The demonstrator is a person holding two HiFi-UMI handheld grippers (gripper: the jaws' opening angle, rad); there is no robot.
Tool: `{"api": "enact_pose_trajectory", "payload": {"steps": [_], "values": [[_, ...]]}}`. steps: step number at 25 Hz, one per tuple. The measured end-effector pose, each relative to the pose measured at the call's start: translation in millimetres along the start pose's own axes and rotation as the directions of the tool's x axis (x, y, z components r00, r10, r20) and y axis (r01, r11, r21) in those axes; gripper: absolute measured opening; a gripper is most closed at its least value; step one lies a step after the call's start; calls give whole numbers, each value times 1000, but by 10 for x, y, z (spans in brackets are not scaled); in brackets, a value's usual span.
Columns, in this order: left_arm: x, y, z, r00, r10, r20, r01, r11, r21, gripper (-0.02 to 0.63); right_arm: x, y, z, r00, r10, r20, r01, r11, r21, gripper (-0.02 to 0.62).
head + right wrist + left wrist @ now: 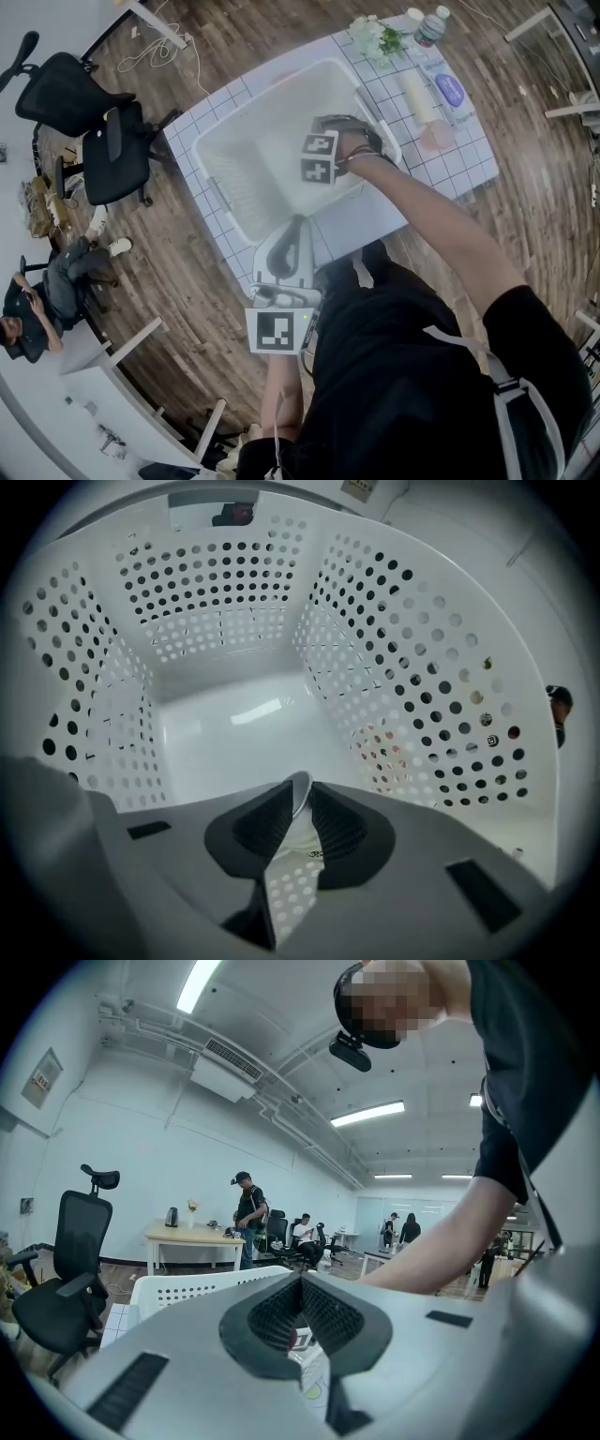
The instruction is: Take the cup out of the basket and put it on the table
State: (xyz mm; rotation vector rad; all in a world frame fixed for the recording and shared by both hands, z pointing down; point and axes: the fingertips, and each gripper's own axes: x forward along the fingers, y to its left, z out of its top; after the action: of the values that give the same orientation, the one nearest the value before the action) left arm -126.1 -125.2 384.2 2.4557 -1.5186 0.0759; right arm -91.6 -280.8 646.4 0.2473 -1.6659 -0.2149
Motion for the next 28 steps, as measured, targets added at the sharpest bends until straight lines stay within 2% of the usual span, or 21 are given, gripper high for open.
{"api": "enact_pose_trajectory", "payload": {"steps": [4, 8, 15, 28], "values": [[16, 0, -4, 1000, -4, 1, 4, 1000, 0, 9, -37, -59, 30, 999, -43, 7, 43, 999, -10, 35], [29, 3, -5, 1000, -6, -1, 6, 1000, 3, 9, -56, -110, 35, 997, -74, 12, 75, 997, -22, 28], [23, 2, -10, 1000, -7, 2, 7, 1000, 6, 9, -262, -190, 153, 988, -93, 122, 84, 994, 75, 25], [-20, -48, 21, 1000, -11, 8, 11, 1000, 17, 9, -972, -397, 484, 918, -169, 359, 103, 975, 197, 25]]}}
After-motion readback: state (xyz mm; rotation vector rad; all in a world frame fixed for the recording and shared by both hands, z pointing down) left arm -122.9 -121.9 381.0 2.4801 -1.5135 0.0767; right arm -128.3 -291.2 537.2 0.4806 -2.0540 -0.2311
